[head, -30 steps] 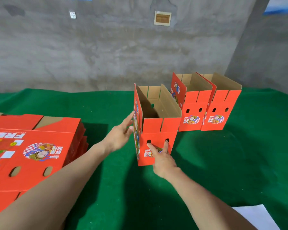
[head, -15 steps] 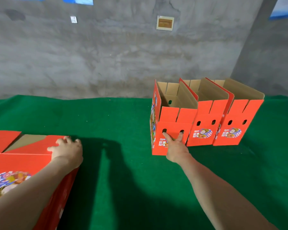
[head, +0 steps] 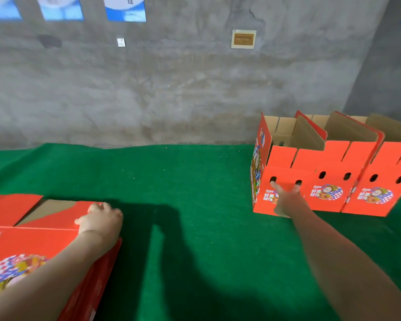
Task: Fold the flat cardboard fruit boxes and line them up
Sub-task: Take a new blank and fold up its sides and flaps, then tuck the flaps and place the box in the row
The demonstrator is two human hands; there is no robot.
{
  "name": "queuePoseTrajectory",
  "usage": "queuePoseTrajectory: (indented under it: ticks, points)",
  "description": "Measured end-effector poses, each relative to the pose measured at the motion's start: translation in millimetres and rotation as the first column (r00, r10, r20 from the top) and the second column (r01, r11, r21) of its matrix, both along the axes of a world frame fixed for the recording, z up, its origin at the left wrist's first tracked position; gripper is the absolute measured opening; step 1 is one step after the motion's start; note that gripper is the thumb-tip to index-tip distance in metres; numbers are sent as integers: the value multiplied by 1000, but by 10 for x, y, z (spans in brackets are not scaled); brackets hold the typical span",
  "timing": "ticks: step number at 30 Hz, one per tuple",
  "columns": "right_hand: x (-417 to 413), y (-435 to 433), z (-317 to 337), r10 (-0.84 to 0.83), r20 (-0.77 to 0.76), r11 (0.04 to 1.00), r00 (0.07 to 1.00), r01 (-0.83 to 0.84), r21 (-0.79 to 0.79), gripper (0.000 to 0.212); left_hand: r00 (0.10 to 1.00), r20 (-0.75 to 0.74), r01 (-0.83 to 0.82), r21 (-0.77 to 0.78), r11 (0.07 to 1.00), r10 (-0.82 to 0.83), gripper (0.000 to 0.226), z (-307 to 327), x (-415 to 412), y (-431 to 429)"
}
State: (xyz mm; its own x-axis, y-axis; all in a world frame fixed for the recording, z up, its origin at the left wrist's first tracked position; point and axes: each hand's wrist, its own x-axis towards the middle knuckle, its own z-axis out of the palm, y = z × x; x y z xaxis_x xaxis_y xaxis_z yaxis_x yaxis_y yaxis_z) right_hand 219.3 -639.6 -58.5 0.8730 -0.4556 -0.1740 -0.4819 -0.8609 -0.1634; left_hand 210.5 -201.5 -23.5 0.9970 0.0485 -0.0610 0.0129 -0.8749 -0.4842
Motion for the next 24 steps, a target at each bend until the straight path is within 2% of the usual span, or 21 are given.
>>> queuePoseTrajectory:
  ticks: [8,12,14,17,19,21,24]
  points:
    - [24,174,67,-76,-64,992,995,82,92,91,1000,-26,8,-109,994,-11,42,82,-58,22]
    - [-26,575,146,-23,11,986,1000,21,163,79,998,2,53,-291,955,-55,31,85,-64,143]
    - [-137,945,179,28,91,964,995,-51,263,72,994,56,113,-425,898,-98,38,62,-81,223]
    - [-474,1686,109,191,160,869,969,-242,431,61,987,124,158,-603,782,-104,56,112,-301,349]
    - [-746,2219,-34,312,176,777,934,-357,518,54,984,172,149,-656,740,-46,63,152,-551,543]
    - [-1035,2715,-154,394,186,697,900,-425,578,49,974,225,135,-649,749,19,64,179,-815,832]
    - [-1412,3316,-193,445,214,604,870,-468,646,43,950,254,22,-629,777,179,63,276,-1161,1352]
